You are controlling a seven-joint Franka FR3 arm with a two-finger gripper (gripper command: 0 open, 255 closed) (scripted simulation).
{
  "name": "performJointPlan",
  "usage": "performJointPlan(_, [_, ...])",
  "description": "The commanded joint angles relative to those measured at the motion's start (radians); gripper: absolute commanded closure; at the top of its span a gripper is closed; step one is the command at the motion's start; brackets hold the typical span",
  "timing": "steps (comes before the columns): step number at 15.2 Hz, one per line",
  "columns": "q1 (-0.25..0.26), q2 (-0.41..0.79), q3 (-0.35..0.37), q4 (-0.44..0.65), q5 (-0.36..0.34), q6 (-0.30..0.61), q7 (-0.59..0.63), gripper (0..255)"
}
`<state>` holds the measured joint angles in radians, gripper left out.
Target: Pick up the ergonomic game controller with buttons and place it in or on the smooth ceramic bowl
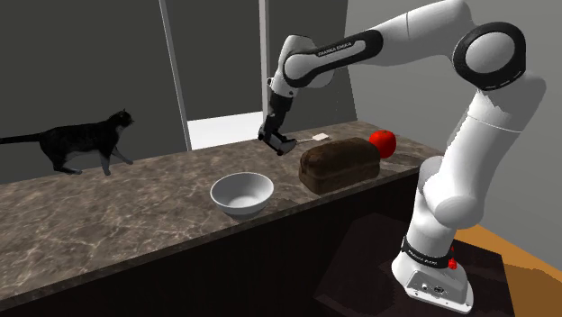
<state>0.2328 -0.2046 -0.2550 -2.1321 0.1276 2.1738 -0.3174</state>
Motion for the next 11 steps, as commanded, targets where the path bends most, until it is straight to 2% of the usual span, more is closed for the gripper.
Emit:
performJointPlan(1, [0.016, -0.015, 0.033, -0.02, -0.01, 0.013, 0.055, 255])
performJointPlan(11, [0.102, -0.004, 0.198, -0.017, -0.045, 0.044, 0.321, 255])
